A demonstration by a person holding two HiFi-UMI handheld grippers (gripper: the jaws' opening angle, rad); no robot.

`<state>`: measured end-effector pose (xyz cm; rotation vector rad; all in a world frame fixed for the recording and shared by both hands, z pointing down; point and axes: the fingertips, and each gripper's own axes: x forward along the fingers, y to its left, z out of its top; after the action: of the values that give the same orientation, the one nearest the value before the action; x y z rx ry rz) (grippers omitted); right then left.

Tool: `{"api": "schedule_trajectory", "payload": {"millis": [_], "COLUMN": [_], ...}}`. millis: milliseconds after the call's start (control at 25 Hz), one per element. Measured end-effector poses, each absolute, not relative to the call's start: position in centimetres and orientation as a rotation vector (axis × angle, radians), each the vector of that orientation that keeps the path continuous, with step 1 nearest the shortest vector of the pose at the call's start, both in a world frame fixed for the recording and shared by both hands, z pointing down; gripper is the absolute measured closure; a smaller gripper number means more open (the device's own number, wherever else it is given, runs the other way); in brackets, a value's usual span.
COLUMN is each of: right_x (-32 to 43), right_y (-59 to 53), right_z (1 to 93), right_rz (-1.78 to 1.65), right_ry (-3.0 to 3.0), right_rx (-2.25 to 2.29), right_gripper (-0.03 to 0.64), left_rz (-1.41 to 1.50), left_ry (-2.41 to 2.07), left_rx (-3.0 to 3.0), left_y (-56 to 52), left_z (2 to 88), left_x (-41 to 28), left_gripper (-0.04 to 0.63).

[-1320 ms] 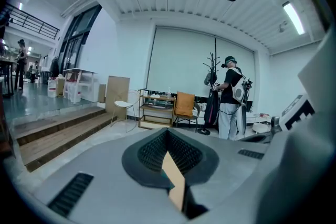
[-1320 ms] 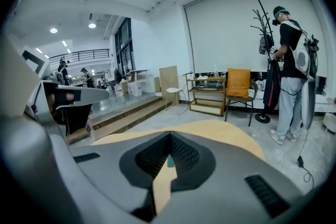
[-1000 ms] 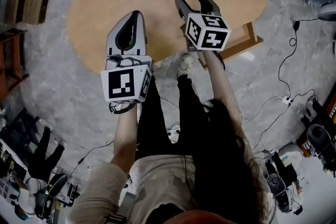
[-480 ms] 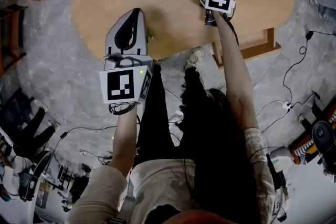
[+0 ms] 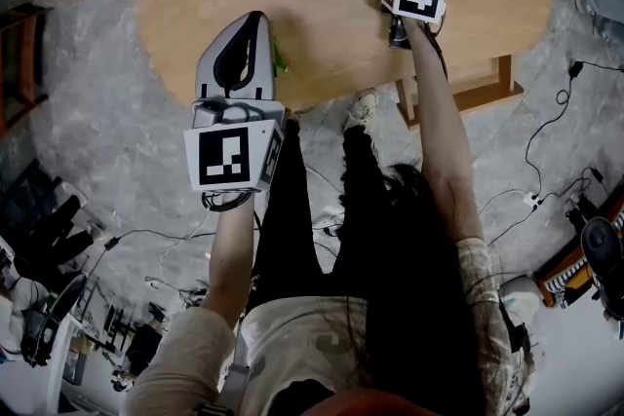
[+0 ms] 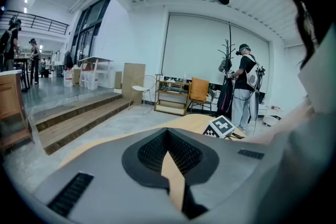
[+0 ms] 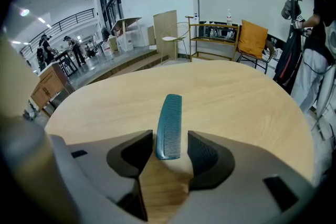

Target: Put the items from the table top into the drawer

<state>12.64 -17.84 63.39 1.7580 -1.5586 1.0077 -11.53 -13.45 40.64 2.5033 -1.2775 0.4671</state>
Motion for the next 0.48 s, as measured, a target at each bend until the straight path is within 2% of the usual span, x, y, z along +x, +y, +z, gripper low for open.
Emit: {"api": "schedule_trajectory", "payload": {"millis": [160, 480], "right_x": [12.37, 11.89], "right_y": [-18.55, -18.89], "right_z": [63.79, 63.6], "right_rz": [1.008, 1.002], "right_ry": [-1.55, -1.563], "right_rx": [1.762, 1.734], "right_gripper": [0.464, 0.474], "left_rz": [0.504, 0.459], "left_ry": [-1.273, -1.266], "left_rx": [2.488, 2.5], "left_y": [-13.82, -14.26], "left_z": [41.57, 41.56], "left_x": [-12.4, -12.41], "left_gripper": [0.589, 0.589]}}
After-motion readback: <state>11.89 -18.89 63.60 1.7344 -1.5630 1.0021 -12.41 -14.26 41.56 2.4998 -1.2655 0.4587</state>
